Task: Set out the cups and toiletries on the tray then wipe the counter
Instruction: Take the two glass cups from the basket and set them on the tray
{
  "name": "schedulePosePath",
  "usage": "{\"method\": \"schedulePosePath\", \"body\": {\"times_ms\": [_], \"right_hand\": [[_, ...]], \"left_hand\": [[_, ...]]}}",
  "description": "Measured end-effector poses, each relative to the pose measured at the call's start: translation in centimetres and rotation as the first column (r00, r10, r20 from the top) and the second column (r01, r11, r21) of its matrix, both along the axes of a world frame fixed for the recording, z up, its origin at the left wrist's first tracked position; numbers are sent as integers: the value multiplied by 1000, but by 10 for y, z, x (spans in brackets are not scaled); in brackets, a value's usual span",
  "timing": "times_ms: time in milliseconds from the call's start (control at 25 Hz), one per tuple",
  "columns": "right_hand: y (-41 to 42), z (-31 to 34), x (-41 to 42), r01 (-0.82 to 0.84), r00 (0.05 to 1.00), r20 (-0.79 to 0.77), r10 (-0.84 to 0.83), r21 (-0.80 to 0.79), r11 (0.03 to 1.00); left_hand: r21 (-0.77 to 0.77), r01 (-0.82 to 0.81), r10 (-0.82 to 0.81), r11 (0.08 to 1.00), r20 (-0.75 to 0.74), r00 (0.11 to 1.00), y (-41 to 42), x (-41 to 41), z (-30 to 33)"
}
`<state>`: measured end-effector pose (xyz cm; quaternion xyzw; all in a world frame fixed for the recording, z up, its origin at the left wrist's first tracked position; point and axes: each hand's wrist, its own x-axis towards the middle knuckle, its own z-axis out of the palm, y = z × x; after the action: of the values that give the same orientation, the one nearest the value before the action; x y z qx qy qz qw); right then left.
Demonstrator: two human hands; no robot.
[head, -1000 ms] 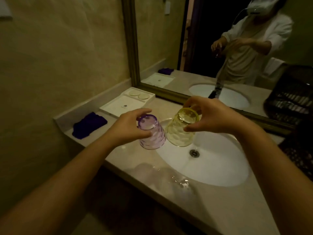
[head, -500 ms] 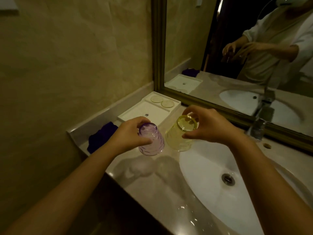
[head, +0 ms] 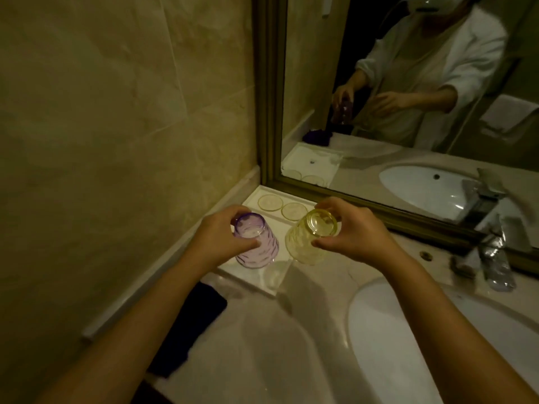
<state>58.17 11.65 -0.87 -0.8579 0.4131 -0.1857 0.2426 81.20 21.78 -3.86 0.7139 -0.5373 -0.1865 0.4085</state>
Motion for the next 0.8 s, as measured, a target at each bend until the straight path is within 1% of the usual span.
{"method": "schedulePosePath", "body": {"times_ms": [80,160,240,360,600,800], "right_hand": [[-7,-2,19,97,995,9,-97,-3,995],[-12,-5,37,192,981,16,-192,3,981],[-20,-8,49,283,958,53,-283,2,959],[-42,-13,62,387,918,98,-385,-4,922],[-116,-51,98,363,931,36,-363,-10,932],[-170,-89,122,346,936,-74,-345,-4,938]], "left_hand": [[-45,14,-15,999,-25,1000,-22,27,1],[-53,44,-45,998,-21,999,-43,51,3],[-65,78,-79,995,-2,997,-66,68,3],[-100,91,-93,991,-15,996,-104,80,-5],[-56,76,-78,996,-33,996,-186,88,-46],[46,75,-75,996,2,997,-240,90,-82]]}}
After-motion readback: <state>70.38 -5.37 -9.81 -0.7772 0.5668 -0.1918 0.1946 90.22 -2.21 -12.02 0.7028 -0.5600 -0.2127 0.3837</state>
